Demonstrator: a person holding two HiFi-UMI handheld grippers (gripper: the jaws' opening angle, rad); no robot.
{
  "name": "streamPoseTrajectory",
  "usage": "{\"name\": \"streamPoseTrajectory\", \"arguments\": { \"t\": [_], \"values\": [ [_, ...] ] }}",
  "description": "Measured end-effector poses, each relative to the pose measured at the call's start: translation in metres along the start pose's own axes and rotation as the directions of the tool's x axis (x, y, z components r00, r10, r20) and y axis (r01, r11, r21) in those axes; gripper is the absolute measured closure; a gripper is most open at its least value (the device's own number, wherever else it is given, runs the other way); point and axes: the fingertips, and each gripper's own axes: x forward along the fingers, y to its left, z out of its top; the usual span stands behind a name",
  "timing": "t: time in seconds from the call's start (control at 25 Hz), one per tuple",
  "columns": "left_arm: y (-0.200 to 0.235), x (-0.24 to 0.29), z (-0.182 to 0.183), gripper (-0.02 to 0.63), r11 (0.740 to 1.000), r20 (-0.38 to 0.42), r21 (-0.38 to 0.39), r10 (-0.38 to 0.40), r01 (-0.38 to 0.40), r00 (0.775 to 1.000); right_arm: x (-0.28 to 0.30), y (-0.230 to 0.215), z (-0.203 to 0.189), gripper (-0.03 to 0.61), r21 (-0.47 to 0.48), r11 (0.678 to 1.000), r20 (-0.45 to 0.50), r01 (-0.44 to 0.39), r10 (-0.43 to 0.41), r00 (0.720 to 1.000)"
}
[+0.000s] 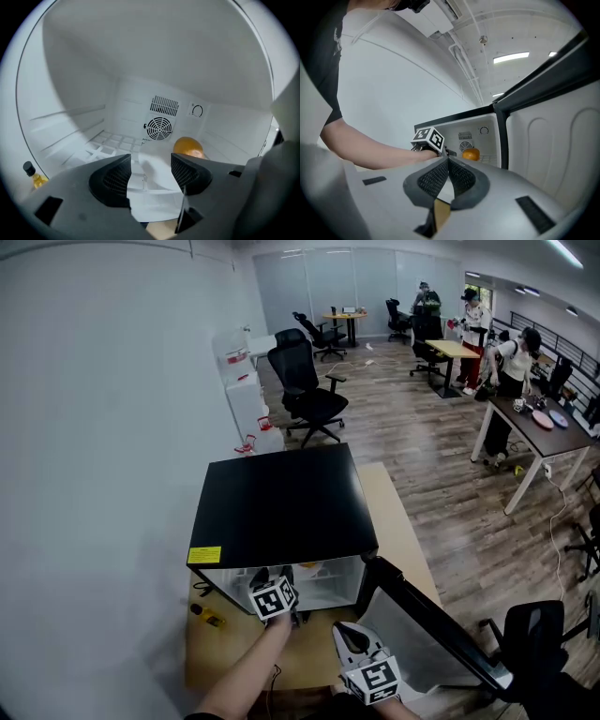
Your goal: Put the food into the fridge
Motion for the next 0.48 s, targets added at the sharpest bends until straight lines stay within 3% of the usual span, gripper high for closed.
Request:
{"name": "streamPoseTrajectory", "arguments": {
  "t": [0.2, 0.48],
  "values": [
    [0.0, -0.039, -0.008, 0.368, 0.998, 0.023, -0.052, -0.045, 0.046, 0.999, -0.012, 0.013, 0.005, 0.519, -0.019, 1.0, 0.023, 0.007, -0.006, 1.0],
    [-0.001, -0.119, -0.014, 0.37, 0.993, 0.103, -0.054, -0.1, 0.106, 0.99, -0.041, 0.041, 0.003, 0.519, -0.031, 0.999, 0.04, 0.019, -0.018, 0.999]
  ]
}}
